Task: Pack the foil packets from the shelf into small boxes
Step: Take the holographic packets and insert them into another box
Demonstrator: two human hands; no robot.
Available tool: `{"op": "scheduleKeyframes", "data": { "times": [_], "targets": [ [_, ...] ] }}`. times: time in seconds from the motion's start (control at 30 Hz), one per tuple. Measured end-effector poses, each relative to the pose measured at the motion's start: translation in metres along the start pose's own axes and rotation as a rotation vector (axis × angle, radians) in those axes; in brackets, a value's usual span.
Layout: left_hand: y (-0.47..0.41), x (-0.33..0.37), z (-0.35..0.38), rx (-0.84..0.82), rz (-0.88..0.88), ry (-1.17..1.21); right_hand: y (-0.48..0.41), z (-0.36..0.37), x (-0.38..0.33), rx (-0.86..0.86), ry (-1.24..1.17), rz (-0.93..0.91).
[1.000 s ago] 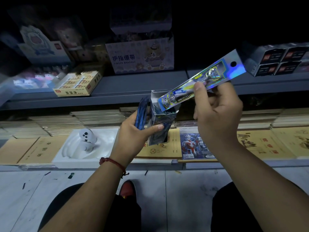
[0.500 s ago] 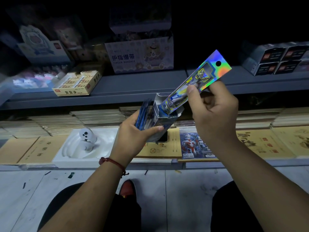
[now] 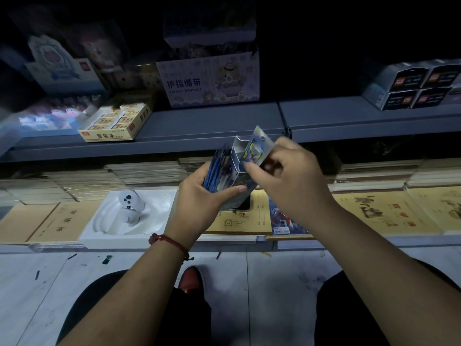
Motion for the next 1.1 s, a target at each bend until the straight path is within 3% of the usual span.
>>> {"op": "scheduleKeyframes", "data": {
  "times": [0.07,0.23,0.4,0.77,0.93,1.1],
  "targets": [
    [0.0,0.0,0.0,-0.005,0.004,-0.021,0.002,0.001,0.001,-0.009,-0.007,0.046],
    [0.0,-0.003,-0.001,-0.004,0.003,-0.077,-0.001,-0.012,-0.01,0.233,-0.1,-0.073],
    [-0.001,-0.005,0.003,-0.039,0.031,-0.134,0.003,0.003,0.0,0.022,0.074,-0.08],
    [0.0,-0.007,0.002,-0.011,0.071,-0.234,0.004,-0.001,-0.009,0.062,0.123,-0.148],
    [0.0,-0.011,0.0,0.013,0.059,-0.314,0.004,-0.001,-0.007,-0.015,0.096,-0.051],
    [-0.001,-0.009,-0.002,0.055,0.054,-0.353,0.008,0.004,-0.014,-0.075,0.124,-0.092]
  ]
}}
Point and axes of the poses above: each hand's wrist, its own y-axis away from the middle knuckle, its own z-axis out of the palm, x = y × z, the point moved 2 cm from there along -y, towards the middle knuckle, and after that the axes turned 6 degrees about -y, right-handed, at the moved point
